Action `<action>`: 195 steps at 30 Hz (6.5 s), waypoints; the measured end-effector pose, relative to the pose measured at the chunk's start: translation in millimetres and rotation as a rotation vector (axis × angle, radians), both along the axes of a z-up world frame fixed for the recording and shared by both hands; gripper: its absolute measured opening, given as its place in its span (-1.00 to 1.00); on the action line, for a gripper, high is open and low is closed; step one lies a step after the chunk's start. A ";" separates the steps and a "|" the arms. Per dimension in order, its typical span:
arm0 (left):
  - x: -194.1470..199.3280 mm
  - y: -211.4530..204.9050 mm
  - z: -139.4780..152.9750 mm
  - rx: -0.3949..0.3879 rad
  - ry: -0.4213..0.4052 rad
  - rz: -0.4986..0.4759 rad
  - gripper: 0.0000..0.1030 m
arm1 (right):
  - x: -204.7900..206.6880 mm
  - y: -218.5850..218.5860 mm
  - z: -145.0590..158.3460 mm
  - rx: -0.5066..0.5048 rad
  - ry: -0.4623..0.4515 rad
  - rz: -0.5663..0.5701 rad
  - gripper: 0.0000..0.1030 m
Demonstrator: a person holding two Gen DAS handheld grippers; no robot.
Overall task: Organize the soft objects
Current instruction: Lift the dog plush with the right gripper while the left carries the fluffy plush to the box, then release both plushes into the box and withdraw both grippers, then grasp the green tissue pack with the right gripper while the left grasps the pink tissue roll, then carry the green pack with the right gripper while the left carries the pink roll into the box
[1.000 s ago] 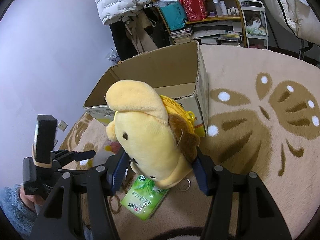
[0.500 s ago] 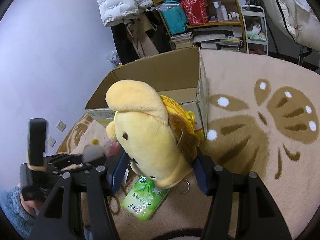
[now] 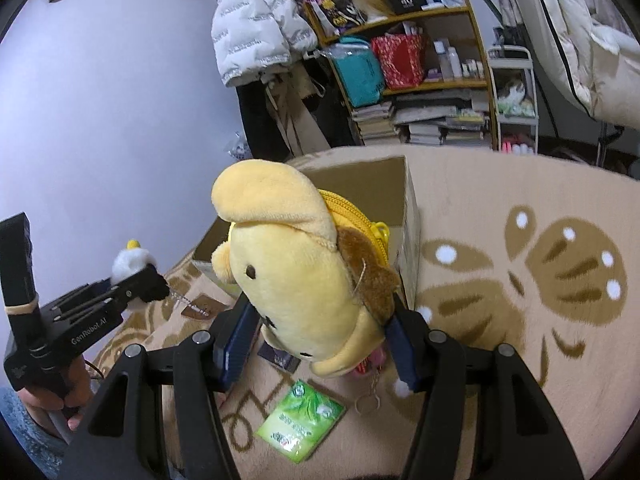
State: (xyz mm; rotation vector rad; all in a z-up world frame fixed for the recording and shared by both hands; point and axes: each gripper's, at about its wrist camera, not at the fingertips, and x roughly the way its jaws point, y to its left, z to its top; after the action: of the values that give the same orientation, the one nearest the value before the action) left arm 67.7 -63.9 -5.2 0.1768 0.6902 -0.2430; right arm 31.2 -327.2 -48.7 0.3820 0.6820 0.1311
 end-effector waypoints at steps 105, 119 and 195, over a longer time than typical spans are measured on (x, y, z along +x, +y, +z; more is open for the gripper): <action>34.4 7.6 -110.1 0.296 0.497 0.029 0.93 | 16.3 54.7 -105.1 -0.018 0.447 0.109 0.80; 48.4 -1.1 -139.8 0.306 0.572 -0.012 0.93 | 25.4 49.8 -121.9 -0.001 0.506 0.129 0.67; -11.3 6.2 -32.8 0.078 0.244 -0.019 -0.15 | -4.6 23.9 -16.2 -0.159 0.153 -0.024 0.31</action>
State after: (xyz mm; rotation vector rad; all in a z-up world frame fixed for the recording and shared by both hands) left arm 56.4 -57.7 -37.9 0.2307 0.9413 -0.2585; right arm 26.6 -303.3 -64.9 0.2491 0.8325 0.0241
